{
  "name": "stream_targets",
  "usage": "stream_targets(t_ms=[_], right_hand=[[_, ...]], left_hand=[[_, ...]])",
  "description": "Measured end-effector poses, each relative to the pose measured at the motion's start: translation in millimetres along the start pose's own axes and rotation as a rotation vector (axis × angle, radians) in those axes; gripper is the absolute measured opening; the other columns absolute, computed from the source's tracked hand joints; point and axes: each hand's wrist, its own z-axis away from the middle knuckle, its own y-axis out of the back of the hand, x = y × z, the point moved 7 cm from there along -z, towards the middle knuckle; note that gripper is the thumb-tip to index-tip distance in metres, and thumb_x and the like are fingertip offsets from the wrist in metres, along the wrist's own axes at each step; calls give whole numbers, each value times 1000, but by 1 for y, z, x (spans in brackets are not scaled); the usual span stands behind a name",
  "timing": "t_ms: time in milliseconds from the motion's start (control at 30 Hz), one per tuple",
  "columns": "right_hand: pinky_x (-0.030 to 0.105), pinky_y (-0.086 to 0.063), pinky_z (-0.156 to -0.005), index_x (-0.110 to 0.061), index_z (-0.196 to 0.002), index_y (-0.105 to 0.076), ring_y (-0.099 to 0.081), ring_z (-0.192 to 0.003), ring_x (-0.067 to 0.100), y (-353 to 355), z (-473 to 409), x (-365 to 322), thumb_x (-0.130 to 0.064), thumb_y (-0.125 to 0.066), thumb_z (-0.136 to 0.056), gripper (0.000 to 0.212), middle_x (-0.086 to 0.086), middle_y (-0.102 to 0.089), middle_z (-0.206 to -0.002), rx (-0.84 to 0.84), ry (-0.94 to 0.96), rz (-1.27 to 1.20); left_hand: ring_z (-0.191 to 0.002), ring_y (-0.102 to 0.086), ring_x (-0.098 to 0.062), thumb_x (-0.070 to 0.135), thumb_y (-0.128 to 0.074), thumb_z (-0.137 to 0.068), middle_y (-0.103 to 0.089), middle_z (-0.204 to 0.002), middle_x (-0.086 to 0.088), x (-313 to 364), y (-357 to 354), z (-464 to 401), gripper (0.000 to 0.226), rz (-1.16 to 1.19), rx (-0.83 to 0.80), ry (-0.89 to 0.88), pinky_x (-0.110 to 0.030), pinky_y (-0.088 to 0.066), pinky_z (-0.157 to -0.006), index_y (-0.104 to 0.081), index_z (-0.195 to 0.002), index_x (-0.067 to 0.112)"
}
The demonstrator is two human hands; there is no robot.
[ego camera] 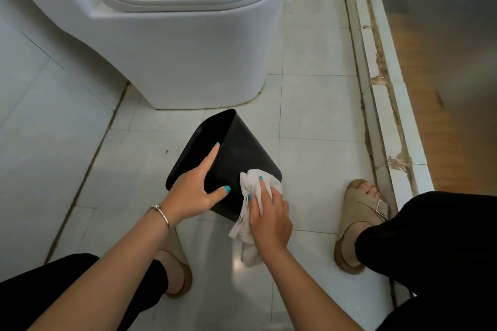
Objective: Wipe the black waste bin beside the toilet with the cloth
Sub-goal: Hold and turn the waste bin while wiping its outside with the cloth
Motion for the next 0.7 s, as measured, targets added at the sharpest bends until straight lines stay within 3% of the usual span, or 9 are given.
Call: stream_targets(t_ms=[200,300,500,633,700], right_hand=[[26,-50,-72,-46,-148,-24,-48,-111,14,-7,8,-1,-55,-33,-97,52,-6,-41,-145,-30,44,40],[26,-50,-70,-45,-147,-28,-49,-109,15,-8,10,-3,-53,-37,-97,51,-6,-43,-143,-30,65,27],[28,-51,-64,-42,-144,-38,-54,-102,18,-6,11,0,-48,-45,-96,49,-3,-51,-137,-18,66,9],[26,-49,-65,-43,-144,-37,-54,-105,17,-9,13,-2,-50,-43,-97,48,-4,-50,-138,-26,90,17],[27,-50,-65,-43,-144,-38,-54,-105,17,-11,15,-2,-49,-45,-96,48,-4,-50,-137,-32,101,5]], left_hand=[[-90,-65,-14,42,-65,-83,-54,-130,8,9,3,-20,96,-84,-13,42,-41,-57,-78,10,-140,58],[-100,-61,-12,41,-66,-84,-49,-137,9,8,2,-26,98,-74,-6,80,-39,-55,-84,12,-142,54],[-94,-61,-13,44,-64,-84,-47,-139,10,14,0,-33,97,-134,0,96,-43,-56,-80,13,-142,52],[-95,-61,-16,48,-62,-83,-50,-133,12,14,4,-42,94,-153,28,136,-45,-54,-81,10,-144,49],[-92,-60,-18,48,-61,-83,-53,-119,12,12,4,-48,93,-152,37,153,-46,-54,-81,10,-144,48]])
